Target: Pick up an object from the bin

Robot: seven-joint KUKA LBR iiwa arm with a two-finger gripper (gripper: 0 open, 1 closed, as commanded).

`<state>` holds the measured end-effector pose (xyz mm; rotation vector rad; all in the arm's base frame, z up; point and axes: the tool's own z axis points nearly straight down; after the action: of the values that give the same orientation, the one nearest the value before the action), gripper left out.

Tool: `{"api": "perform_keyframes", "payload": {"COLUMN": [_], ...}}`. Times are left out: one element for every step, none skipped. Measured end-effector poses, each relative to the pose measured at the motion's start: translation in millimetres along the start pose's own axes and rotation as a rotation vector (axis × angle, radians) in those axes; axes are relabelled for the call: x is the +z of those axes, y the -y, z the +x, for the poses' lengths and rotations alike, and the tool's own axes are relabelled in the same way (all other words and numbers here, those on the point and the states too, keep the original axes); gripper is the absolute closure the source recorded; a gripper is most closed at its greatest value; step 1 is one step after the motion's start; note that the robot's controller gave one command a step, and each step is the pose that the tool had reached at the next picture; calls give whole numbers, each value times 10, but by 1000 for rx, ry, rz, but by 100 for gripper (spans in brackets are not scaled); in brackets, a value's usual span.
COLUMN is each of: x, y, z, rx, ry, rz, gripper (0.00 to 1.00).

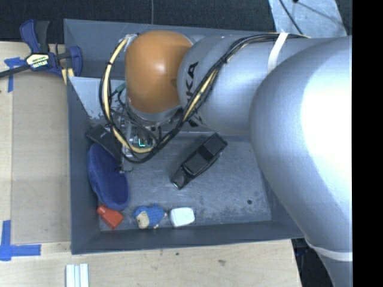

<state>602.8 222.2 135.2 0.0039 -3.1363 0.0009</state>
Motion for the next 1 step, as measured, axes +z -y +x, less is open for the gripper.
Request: {"api": "perform_keyframes", "payload": {"x": [668], "y": [168], "z": [-34], "rx": [-314], "ry": [4], "rz": [1], "gripper": [0]}}
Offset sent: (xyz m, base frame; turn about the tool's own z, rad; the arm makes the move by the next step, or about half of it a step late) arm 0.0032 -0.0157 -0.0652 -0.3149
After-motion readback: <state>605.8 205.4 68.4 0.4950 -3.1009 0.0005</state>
